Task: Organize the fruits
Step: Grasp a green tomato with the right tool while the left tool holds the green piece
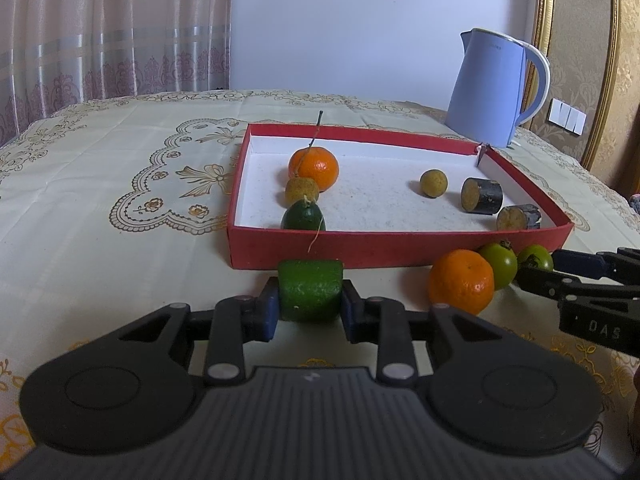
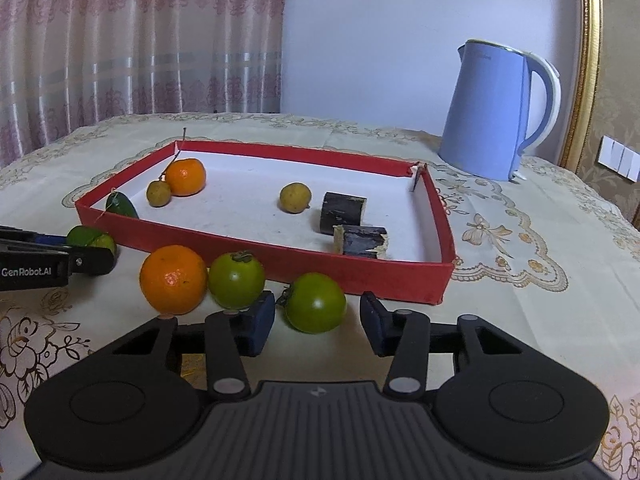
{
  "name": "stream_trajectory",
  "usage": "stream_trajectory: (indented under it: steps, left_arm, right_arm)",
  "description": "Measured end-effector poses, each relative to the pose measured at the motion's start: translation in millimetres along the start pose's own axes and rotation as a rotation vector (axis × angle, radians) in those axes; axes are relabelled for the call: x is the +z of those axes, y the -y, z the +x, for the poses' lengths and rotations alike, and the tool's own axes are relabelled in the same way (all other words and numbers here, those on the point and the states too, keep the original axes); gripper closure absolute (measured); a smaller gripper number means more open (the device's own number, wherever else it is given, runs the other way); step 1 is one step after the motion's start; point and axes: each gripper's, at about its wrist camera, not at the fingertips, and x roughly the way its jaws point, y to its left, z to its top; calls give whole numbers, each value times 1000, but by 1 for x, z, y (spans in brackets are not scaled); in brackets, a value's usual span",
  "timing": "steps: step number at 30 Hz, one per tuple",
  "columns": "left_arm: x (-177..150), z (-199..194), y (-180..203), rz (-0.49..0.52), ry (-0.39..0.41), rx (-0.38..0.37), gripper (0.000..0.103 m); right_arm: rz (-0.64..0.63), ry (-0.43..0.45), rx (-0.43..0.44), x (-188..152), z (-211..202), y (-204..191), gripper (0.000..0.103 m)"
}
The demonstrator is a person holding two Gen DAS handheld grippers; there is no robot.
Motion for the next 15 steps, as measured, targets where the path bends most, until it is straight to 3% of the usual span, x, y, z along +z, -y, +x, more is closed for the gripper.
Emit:
stream_trajectory:
  steps: [5, 15]
  left_arm:
    - [0, 0, 0, -3, 0, -3, 75]
    - [0, 0, 0, -5, 0, -4, 75]
  right_arm:
    - [7, -10, 6, 0, 2, 2, 64]
    - [-11, -7, 6, 2, 5, 4, 65]
